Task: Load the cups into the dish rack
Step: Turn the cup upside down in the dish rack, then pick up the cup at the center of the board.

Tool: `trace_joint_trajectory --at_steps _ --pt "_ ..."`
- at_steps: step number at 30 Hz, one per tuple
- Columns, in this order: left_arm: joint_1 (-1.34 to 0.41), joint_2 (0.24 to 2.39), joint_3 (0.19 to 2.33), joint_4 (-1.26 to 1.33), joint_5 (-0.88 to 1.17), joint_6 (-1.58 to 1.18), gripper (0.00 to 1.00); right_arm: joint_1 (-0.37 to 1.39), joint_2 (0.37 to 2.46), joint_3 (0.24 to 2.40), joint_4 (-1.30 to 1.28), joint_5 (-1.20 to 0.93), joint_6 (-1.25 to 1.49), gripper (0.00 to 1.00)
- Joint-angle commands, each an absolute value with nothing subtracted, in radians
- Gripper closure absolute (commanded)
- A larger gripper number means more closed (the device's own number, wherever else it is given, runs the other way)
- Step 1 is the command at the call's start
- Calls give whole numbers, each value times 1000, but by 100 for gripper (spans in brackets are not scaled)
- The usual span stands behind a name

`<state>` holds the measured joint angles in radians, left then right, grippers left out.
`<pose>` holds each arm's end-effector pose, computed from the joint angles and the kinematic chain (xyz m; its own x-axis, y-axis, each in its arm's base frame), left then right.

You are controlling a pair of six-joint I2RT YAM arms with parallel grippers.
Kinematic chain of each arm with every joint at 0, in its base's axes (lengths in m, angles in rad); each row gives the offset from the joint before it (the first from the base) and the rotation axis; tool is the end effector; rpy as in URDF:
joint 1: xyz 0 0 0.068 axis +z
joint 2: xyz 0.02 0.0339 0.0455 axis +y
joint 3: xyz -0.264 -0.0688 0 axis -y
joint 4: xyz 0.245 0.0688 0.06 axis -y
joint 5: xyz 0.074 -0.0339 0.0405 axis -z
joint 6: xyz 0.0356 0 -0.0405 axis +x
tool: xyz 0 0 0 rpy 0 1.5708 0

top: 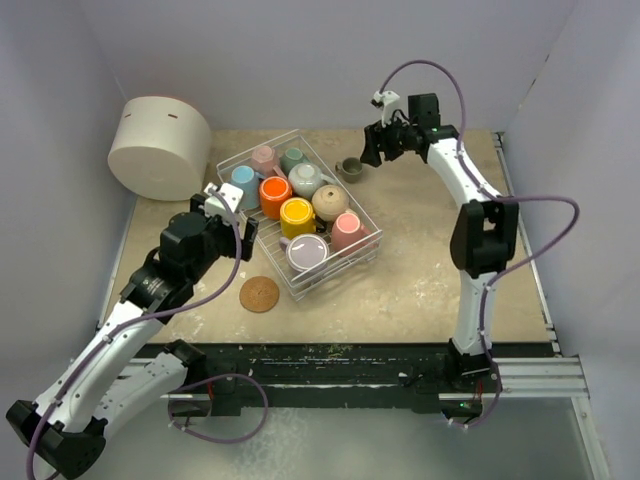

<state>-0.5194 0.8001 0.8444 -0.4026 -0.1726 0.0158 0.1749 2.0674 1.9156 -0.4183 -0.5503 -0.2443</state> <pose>0.1596 -0.0842 0.3354 -0.2989 0.1888 -0.9354 0.3541 0.9322 0.0750 0.4742 0.1027 0.3116 -0.3750 -0.2756 -0.8851 -0.6931 0.7174 0.0702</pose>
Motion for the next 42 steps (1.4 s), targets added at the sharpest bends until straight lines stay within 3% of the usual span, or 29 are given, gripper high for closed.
trace_joint_trajectory --at_steps 1,14,26,35,40,42 --pt "-520 814 843 -339 -213 55 11 192 2176 2064 -382 -329 -3 31" --pt "-518 851 839 -333 -220 68 8 231 2405 2252 -400 -224 50 36" --pt "-519 859 833 -325 -224 79 6 242 2485 2270 -363 -157 34 47" --pt "-518 864 829 -324 -225 84 6 242 2496 2279 -337 -143 -5 73" --pt "-518 856 824 -321 -230 88 5 242 2479 2262 -329 -202 -25 100" --pt "-518 854 825 -321 -232 89 5 241 2455 2237 -313 -205 -41 100"
